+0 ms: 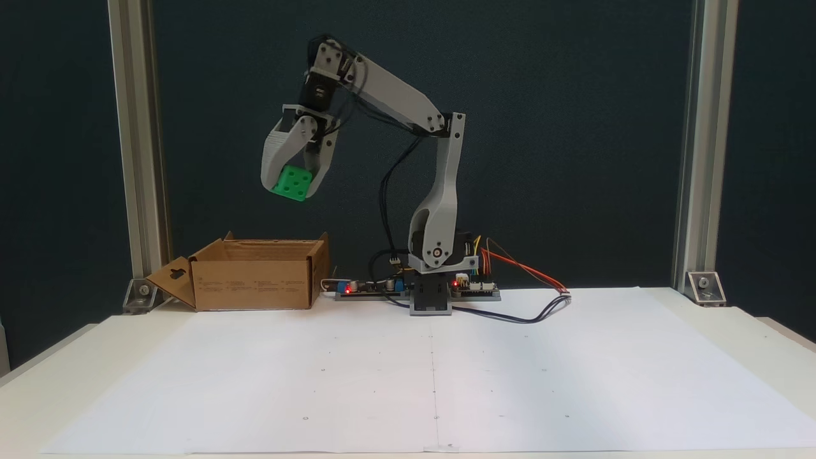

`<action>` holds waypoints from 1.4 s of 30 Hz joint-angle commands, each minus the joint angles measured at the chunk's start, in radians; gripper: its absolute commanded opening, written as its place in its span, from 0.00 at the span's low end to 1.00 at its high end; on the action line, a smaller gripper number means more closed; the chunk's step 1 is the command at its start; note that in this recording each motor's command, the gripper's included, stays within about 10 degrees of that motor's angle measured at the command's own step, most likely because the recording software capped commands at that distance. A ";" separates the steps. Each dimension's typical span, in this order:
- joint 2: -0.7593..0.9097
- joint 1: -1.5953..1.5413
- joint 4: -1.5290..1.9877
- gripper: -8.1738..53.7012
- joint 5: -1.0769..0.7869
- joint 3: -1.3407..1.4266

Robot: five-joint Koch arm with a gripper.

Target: Grasp a green dice and put it in the bin.

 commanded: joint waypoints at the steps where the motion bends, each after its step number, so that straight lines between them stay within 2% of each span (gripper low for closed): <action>1: 0.028 0.101 -0.003 0.33 -0.118 -0.023; 6: -0.034 0.296 -0.055 0.33 -0.199 -0.008; 17: -0.390 0.483 -0.410 0.33 -0.238 0.005; 26: -0.431 0.523 -0.454 0.33 -0.270 0.026; 29: -0.431 0.523 -0.454 0.62 -0.268 0.095; 31: -0.431 0.525 -0.454 0.72 -0.268 0.141; 33: -0.430 0.523 -0.456 0.76 -0.267 0.149; 37: -0.410 0.523 -0.479 0.76 -0.267 0.147; 42: -0.281 0.488 -0.480 0.76 -0.192 0.141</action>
